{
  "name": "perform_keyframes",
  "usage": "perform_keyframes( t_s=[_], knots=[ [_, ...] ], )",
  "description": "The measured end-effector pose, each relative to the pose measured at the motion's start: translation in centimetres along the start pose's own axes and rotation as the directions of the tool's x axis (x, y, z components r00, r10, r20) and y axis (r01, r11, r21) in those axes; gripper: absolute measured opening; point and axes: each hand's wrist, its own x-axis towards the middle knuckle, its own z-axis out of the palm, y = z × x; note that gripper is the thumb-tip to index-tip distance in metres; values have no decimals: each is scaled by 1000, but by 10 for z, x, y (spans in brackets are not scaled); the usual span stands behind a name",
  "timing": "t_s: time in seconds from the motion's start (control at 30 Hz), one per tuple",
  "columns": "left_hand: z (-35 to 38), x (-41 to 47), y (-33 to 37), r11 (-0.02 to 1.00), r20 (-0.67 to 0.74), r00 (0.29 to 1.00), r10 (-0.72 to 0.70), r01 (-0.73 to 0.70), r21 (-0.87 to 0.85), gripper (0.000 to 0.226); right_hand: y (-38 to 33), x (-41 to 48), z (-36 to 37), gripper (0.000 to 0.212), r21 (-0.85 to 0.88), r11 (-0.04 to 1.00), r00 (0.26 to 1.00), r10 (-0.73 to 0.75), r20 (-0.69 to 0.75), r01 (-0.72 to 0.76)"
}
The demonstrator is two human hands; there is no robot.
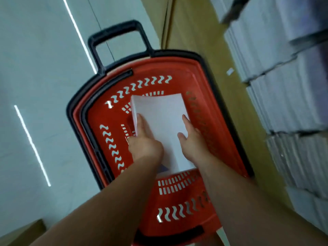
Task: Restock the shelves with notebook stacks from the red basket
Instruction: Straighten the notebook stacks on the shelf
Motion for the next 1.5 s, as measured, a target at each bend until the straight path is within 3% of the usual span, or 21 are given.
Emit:
perform_keyframes(
  t_s=[0.13, 0.27, 0.4, 0.63, 0.83, 1.1, 1.23, 1.5],
  knots=[
    [-60, -61, 23, 982, 61, 988, 141, -147, 115, 83, -33, -75, -45, 63, 57, 998, 999, -7, -42, 9],
    [-121, -132, 45, 961, 167, 948, 271, -277, 14, 72, -66, -156, -92, 62, 199, 980, 996, -10, -88, 28],
    [-186, -215, 63, 917, 270, 883, 384, -398, -5, 81, -97, -253, -137, 60, 257, 964, 987, -21, -162, 63],
    [-287, -333, 92, 840, 414, 777, 474, -540, 51, 95, -135, -400, -198, 59, 375, 919, 953, -7, -304, 126],
    [-319, -400, 119, 774, 475, 708, 523, -628, 83, 102, -149, -463, -243, 57, 458, 872, 939, -8, -343, 175],
    [-328, -403, 147, 700, 538, 587, 605, -714, -8, 105, -161, -479, -276, 60, 453, 858, 901, -27, -433, 243],
    [-344, -377, 181, 654, 588, 527, 613, -757, -4, 101, -191, -466, -277, 60, 485, 842, 872, 36, -487, 236],
    [-403, -310, 268, 560, 733, 348, 585, -827, -54, 95, -301, -444, -246, 60, 719, 647, 794, 286, -537, 254]
  ],
)
